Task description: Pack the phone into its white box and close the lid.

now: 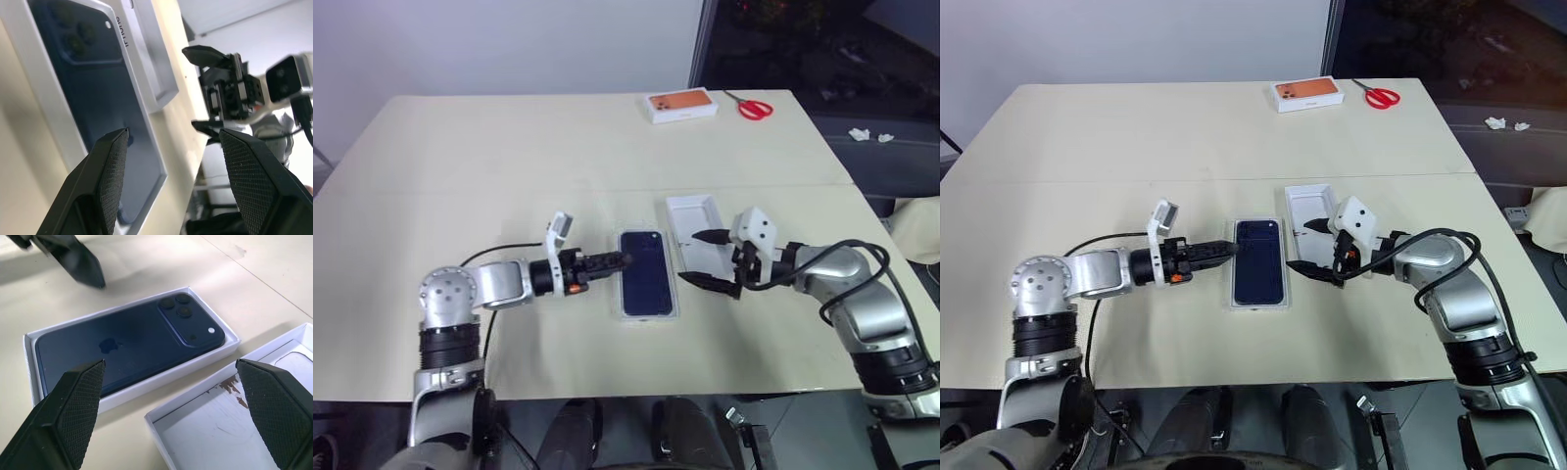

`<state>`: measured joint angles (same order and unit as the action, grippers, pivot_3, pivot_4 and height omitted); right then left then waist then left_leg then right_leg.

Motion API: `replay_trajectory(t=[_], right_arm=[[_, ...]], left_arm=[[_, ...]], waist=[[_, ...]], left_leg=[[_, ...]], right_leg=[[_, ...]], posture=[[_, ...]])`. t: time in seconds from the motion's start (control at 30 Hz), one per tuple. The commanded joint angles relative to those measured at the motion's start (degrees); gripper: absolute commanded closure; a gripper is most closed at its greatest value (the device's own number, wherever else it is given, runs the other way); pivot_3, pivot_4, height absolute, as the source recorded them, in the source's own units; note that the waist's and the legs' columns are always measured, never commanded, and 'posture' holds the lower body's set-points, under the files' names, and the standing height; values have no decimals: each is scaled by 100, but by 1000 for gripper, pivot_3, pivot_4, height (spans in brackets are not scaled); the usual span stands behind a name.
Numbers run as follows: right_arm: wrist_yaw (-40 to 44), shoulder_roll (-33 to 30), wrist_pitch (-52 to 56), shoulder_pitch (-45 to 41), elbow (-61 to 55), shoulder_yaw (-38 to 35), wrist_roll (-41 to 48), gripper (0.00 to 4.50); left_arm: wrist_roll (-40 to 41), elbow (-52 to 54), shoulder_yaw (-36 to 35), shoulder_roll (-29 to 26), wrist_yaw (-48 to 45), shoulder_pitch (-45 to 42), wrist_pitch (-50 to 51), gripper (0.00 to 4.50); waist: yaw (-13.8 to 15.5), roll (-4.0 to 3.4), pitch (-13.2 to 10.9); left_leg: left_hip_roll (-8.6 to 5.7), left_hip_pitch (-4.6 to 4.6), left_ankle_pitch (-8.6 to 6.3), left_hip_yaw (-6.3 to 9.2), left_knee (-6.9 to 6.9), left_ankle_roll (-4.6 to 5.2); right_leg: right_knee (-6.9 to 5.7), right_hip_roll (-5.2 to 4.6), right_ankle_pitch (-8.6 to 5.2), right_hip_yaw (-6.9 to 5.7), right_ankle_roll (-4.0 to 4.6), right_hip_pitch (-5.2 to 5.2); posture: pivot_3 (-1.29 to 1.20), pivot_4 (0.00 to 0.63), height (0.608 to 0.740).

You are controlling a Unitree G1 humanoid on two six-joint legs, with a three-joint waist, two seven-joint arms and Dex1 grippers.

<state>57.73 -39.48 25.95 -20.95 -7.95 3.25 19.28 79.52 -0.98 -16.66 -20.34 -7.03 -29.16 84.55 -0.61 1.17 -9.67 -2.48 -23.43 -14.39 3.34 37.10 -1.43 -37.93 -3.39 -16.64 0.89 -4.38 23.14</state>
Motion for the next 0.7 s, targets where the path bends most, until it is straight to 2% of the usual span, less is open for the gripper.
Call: replay_trajectory(t=[0.03, 0.17, 0.47, 0.7], right_arm=[[24, 26, -89, -149, -44, 1, 15, 0], [26, 22, -69, -174, -49, 21, 33, 0], [-247, 247, 344, -429, -277, 53, 160, 0], [-326, 338, 433, -287, -488, 214, 101, 0]], left_arm=[[164, 229, -29, -190, -167, 5, 4, 1391], [-140, 352, 55, -440, -388, 41, -199, 1391], [-1730, 575, 751, -1233, -2004, 258, -1549, 1391], [-2283, 402, 888, -1276, -2451, 347, -1860, 1391]], waist=[[3, 0, 0], [7, 0, 0], [0, -3, -2], [4, -3, -2]], left_leg=[[0, 0, 0, 0, 1, 1], [0, -1, 0, 0, 1, 1], [1, 0, 1, -2, -7, -2], [-1, -1, -5, -2, -6, 8]], right_leg=[[0, 0, 0, 0, 0, -1], [1, -2, 0, 0, 0, -1], [1, -1, -1, 2, 2, 4], [4, -6, -1, 2, 2, 3]], posture=[[0, 150, 740], [0, 150, 740], [0, 150, 740], [0, 150, 740]])
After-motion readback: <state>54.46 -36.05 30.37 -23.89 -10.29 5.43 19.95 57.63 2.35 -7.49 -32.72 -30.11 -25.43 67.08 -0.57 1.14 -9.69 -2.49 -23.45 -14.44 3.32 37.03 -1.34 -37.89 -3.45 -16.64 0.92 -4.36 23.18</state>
